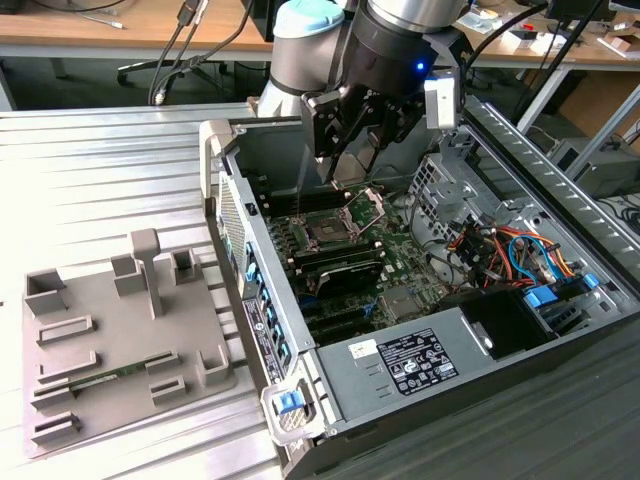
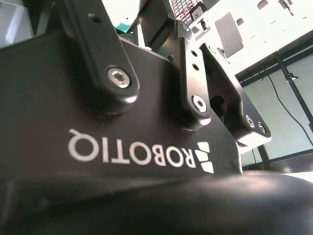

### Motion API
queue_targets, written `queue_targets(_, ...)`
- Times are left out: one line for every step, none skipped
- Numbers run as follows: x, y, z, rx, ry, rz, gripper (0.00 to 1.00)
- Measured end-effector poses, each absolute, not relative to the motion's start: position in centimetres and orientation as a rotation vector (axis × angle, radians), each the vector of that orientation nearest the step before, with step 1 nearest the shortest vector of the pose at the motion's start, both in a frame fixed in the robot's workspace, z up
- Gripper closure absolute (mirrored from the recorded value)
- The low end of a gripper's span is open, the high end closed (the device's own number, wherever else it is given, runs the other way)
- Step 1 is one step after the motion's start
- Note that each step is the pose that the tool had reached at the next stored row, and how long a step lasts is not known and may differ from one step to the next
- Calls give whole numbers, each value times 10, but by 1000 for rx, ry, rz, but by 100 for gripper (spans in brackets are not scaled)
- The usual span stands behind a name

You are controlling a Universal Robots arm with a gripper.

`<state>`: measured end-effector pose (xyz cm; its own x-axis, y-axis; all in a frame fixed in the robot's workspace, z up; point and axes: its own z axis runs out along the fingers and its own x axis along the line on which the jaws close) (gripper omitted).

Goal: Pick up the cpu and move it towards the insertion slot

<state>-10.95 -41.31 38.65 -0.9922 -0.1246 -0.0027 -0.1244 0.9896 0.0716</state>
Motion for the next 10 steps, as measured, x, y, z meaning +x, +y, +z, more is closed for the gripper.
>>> queue_targets(-109,-413,386,196,-3132,-112,45)
queue_targets(-108,-413,386,196,-3132,-112,45)
queue_targets(-108,-413,386,196,-3132,-112,45)
queue_targets(-107,-413,386,196,-3132,-112,45)
queue_targets(-107,-413,386,196,-3132,-112,45)
queue_targets(-106,-413,386,196,-3132,-113,45)
queue_targets(-106,-413,386,196,-3132,-113,45)
queue_targets(-105,-413,386,196,-3132,-112,45)
queue_targets(-105,-413,386,196,-3132,-113,45)
queue_targets(-104,-413,386,196,-3132,-113,45)
